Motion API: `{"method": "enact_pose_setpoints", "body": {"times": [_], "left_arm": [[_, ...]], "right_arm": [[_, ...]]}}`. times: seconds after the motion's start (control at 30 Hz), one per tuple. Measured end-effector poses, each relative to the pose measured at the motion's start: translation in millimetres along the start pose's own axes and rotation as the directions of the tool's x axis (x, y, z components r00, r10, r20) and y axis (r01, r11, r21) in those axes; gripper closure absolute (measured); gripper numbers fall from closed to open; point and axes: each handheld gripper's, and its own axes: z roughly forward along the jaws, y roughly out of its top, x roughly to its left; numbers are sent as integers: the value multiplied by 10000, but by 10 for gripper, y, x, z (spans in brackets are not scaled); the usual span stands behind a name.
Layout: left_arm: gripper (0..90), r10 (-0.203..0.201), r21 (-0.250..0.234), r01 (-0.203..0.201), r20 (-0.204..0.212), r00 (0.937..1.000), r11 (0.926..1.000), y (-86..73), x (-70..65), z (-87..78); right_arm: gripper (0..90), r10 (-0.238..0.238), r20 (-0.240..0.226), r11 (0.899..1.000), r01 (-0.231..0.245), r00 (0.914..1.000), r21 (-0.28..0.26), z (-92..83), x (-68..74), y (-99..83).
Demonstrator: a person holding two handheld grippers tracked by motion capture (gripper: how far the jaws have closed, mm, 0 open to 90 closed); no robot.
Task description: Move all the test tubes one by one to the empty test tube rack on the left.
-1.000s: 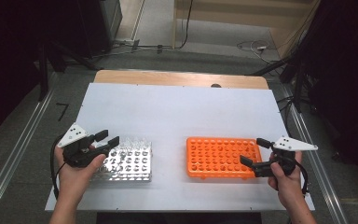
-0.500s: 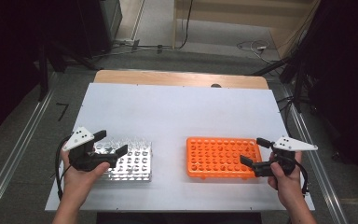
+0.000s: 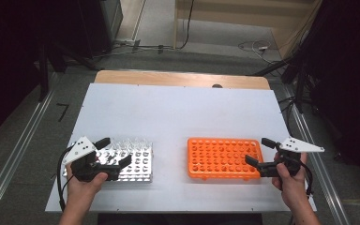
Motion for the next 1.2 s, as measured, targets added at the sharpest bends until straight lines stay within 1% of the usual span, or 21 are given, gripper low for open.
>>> {"method": "enact_pose_setpoints", "body": {"times": [0.07, 0.17, 0.37, 0.47, 0.57, 0.7, 0.87, 1.0, 1.2], "left_arm": [[0, 51, -13, -51, -53, 10000, 10000, -25, -2, -22], [0, 64, -67, -64, -26, 10000, 10000, -61, 10, -58], [0, 73, -188, -74, -47, 10000, 9998, -111, 63, -157], [0, 106, -249, -105, 6, 9999, 9996, -113, 118, -202], [0, 272, -360, -267, 132, 9995, 9990, -101, 188, -264], [0, 57, -714, -49, 105, 9999, 9974, -109, 268, -347], [0, 52, -566, -50, 22, 10000, 9984, -125, 270, -319], [0, 106, -463, -105, 2, 9999, 9989, -126, 257, -294], [0, 56, -435, -57, -24, 10000, 9990, -129, 260, -292]], "right_arm": [[0, 4, 16, 10000, -4, 10000, -65, -12, -21, -14], [0, 15, 75, 9999, -14, 10000, -119, -32, -51, -28], [0, 19, 237, 9999, -15, 9997, -166, -66, -124, -64], [0, -21, 256, 9998, 25, 9997, -190, -77, -160, -84], [0, 17, 352, 9999, -11, 9994, -150, -91, -194, -101], [0, 53, 390, 9997, -44, 9992, -237, -115, -256, -123], [0, 182, 468, 9995, -170, 9987, -274, -124, -307, -155], [0, 153, 503, 9997, -143, 9986, -202, -117, -308, -163], [0, 188, 517, 9997, -179, 9985, -184, -116, -305, -162]]}}
